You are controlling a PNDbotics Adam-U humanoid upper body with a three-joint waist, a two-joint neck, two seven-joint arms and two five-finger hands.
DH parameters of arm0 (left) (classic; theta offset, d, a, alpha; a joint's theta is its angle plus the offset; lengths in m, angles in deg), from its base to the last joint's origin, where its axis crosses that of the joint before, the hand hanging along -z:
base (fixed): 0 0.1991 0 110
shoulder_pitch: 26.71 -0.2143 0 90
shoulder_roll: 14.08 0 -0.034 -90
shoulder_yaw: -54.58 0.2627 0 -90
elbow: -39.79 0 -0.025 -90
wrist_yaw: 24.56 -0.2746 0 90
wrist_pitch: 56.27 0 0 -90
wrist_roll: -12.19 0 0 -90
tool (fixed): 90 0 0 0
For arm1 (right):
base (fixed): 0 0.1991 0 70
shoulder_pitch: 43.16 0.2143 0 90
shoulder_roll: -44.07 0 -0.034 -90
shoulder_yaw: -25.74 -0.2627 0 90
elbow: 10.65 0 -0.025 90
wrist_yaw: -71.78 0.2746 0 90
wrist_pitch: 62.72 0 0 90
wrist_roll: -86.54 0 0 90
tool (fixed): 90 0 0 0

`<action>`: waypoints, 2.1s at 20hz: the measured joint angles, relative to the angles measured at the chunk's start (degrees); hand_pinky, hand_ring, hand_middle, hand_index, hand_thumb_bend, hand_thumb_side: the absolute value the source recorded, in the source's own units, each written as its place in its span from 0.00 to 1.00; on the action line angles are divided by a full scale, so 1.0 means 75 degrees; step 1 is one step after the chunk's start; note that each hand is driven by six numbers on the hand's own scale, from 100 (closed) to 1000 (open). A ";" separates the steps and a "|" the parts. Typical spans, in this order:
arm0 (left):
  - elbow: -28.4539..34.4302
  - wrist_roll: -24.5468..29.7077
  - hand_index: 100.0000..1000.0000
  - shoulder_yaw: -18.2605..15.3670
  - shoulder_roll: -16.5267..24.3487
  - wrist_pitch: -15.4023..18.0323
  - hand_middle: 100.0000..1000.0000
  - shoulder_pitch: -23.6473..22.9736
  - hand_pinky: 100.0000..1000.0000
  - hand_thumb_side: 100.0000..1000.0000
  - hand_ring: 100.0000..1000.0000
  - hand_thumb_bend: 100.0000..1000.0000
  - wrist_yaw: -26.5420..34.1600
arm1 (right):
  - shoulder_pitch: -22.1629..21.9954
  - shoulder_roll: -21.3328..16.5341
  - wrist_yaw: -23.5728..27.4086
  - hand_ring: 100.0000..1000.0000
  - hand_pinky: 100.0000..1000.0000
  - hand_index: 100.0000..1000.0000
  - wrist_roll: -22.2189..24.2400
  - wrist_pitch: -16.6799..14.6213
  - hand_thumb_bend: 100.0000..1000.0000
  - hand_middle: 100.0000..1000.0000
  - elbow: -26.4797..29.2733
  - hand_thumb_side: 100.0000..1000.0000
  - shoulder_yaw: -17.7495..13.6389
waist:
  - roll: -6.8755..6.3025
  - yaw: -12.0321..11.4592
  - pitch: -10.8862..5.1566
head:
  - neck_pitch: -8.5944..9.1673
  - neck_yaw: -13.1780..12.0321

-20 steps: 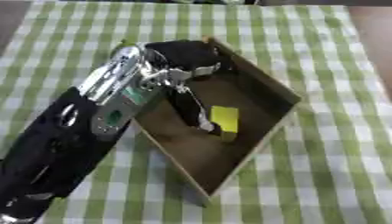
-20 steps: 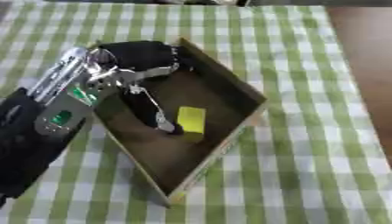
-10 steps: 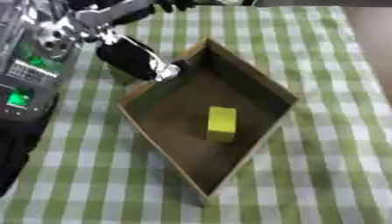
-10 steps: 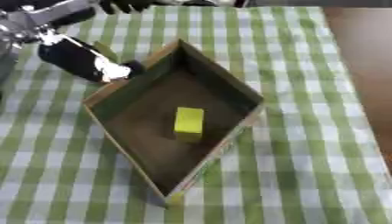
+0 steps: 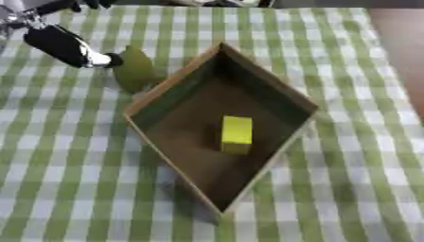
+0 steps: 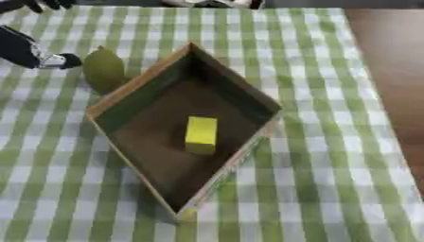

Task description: Pick up objects on the table and place them in the box.

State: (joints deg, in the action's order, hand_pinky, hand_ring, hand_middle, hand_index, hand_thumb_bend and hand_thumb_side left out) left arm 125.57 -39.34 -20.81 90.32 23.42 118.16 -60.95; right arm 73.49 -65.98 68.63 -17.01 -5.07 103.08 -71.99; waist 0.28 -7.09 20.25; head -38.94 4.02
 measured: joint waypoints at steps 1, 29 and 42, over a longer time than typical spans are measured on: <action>-0.0198 -0.0024 0.88 -0.0005 -0.0025 0.0024 0.77 0.0025 0.79 0.18 0.83 0.46 -0.0007 | 0.0000 0.0000 -0.0001 0.61 0.88 0.82 0.0000 0.0000 0.00 0.58 0.0000 0.39 0.0000 | 0.0005 0.0005 0.0000 | 0.0001 -0.0007; -0.3271 -0.0640 0.89 -0.0183 -0.1055 0.0601 0.77 0.0686 0.79 0.21 0.84 0.51 -0.0494 | 0.0134 0.0018 -0.0005 0.63 0.89 0.81 0.0059 0.0024 0.00 0.57 0.0000 0.41 0.0052 | 0.0001 0.0207 0.0200 | 0.0052 -0.0232; -0.3827 -0.0871 0.85 -0.0282 -0.1254 0.0749 0.66 0.0800 0.74 0.12 0.76 0.39 -0.1414 | 0.0214 0.0078 0.0032 0.64 0.89 0.81 0.0074 0.0055 0.00 0.56 0.0000 0.41 0.0090 | 0.0004 0.0361 0.0274 | 0.0174 -0.0398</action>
State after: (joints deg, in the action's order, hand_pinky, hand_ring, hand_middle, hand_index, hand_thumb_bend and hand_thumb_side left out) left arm 96.87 -45.87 -22.93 80.92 29.04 124.16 -71.55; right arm 75.10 -65.40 68.87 -16.46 -4.67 103.08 -71.31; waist 0.32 -4.38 22.31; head -37.63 1.04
